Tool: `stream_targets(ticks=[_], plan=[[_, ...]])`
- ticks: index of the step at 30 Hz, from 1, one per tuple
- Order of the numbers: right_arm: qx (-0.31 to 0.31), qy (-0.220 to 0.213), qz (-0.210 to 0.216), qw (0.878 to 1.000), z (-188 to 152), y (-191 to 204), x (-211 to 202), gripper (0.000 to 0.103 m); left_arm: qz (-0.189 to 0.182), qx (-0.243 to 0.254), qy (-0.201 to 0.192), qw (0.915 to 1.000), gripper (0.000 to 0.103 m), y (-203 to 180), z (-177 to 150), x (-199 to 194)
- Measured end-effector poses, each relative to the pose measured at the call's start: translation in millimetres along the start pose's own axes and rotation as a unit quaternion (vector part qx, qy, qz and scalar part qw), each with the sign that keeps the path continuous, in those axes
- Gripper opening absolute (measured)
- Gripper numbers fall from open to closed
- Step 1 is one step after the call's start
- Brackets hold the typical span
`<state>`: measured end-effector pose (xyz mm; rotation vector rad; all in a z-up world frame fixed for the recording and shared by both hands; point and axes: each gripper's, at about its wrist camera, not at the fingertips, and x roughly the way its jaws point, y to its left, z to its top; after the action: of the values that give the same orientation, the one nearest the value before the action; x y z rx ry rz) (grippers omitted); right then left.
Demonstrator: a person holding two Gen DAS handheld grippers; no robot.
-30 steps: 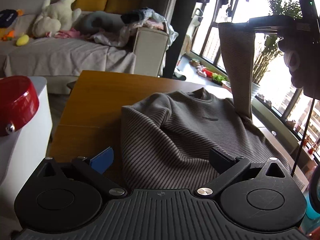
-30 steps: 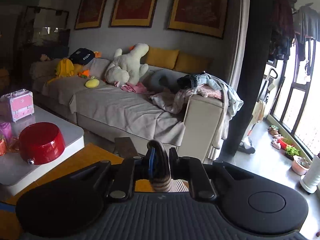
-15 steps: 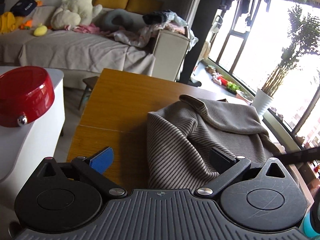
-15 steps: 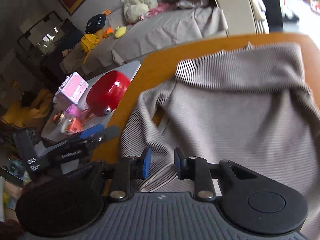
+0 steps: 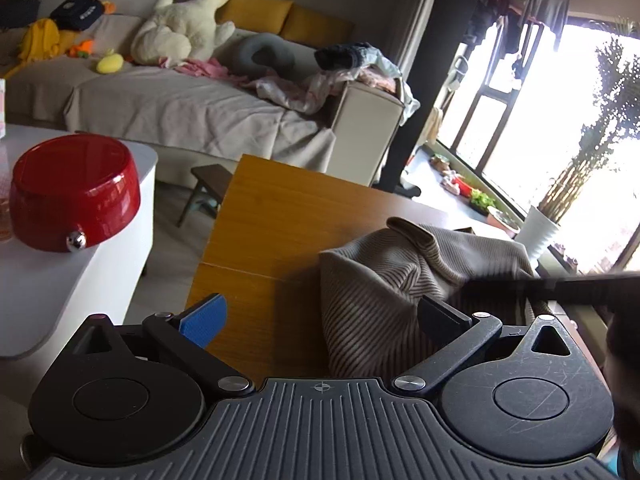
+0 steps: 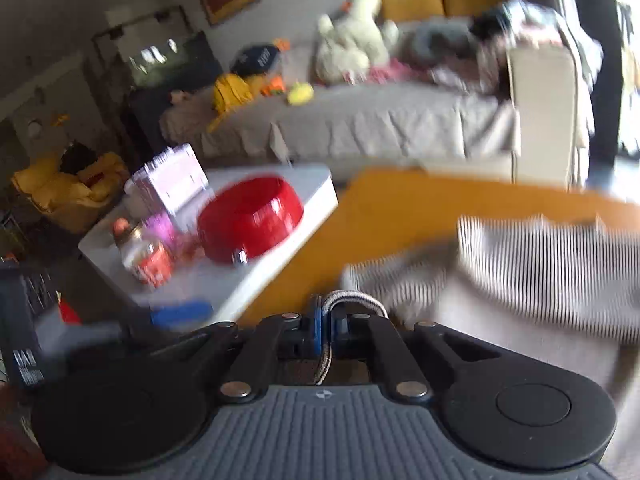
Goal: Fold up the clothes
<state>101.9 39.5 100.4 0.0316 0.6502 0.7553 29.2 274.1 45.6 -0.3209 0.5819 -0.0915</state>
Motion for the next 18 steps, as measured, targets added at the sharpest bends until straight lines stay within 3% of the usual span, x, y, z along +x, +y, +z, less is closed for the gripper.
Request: stream_targets(ticks=[3, 6, 8, 12, 18], plan=[[-0.072, -0.105, -0.014, 0.992, 68, 4, -22, 0.004, -0.007, 0.001, 0.011, 0.9999, 0.103, -4, 3, 6], [-0.107, -0.167, -0.053, 0.979, 121, -10, -36, 0.004, -0.014, 0.012, 0.023, 0.9996, 0.103, -16, 5, 16], [-0.102, -0.180, -0.074, 0.976, 136, -31, -46, 0.004, -0.023, 0.025, 0.031, 0.9989, 0.103, -27, 6, 23], [-0.065, -0.170, -0.117, 0.976, 130, -91, -65, 0.004, -0.044, 0.058, 0.044, 0.9964, 0.103, -51, 9, 40], [0.006, -0.130, -0.163, 0.978, 79, -172, -80, 0.004, -0.080, 0.097, 0.056, 0.9904, 0.103, -97, 15, 71]])
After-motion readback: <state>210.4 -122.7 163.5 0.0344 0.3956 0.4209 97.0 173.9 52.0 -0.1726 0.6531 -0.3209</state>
